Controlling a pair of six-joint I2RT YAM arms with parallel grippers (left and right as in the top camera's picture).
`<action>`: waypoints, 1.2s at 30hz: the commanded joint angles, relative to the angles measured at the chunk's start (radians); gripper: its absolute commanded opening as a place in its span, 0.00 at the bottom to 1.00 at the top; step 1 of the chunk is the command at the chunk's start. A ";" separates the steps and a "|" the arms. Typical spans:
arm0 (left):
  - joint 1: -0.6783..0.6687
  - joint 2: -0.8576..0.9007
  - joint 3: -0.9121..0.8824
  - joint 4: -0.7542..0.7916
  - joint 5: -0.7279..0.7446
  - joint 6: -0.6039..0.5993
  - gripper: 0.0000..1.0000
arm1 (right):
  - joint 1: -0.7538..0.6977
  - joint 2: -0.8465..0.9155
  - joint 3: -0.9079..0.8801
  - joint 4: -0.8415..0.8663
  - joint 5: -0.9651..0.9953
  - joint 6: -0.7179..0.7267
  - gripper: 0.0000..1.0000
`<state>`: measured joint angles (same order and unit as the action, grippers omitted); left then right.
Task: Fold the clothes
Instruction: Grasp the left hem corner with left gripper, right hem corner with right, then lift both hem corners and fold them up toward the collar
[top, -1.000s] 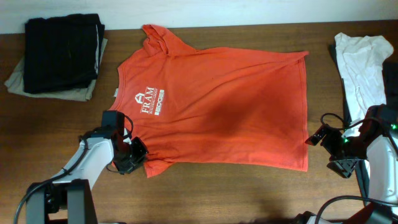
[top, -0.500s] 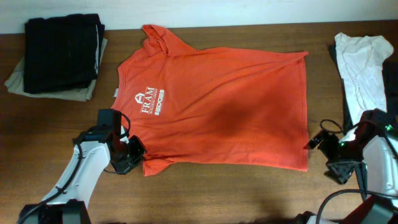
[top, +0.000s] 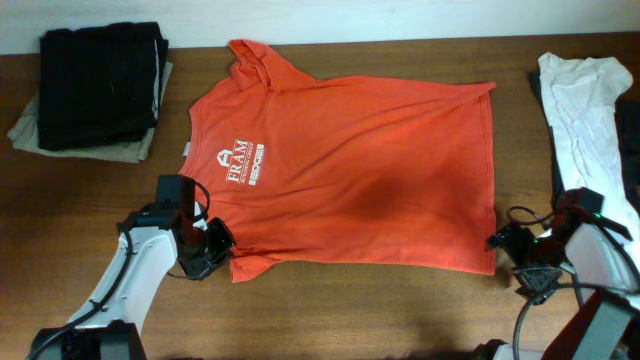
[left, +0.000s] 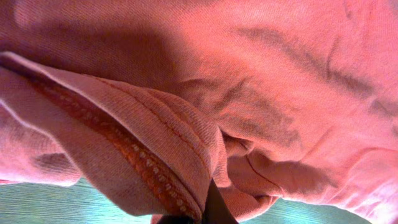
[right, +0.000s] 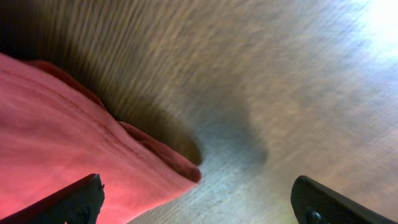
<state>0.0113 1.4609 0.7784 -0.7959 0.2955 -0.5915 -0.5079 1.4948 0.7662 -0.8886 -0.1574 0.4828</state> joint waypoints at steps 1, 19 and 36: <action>-0.002 -0.014 0.013 0.007 -0.004 0.005 0.01 | 0.097 0.063 -0.007 0.018 0.084 0.082 1.00; -0.002 -0.112 0.060 -0.142 0.057 0.066 0.00 | 0.154 0.173 0.071 -0.043 0.115 0.161 0.04; -0.010 -0.044 0.145 0.341 0.000 0.069 0.00 | 0.154 0.173 0.238 0.022 0.074 0.135 0.04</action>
<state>0.0067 1.3396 0.9092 -0.5095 0.3508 -0.5388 -0.3527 1.6627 0.9855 -0.9119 -0.0879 0.6205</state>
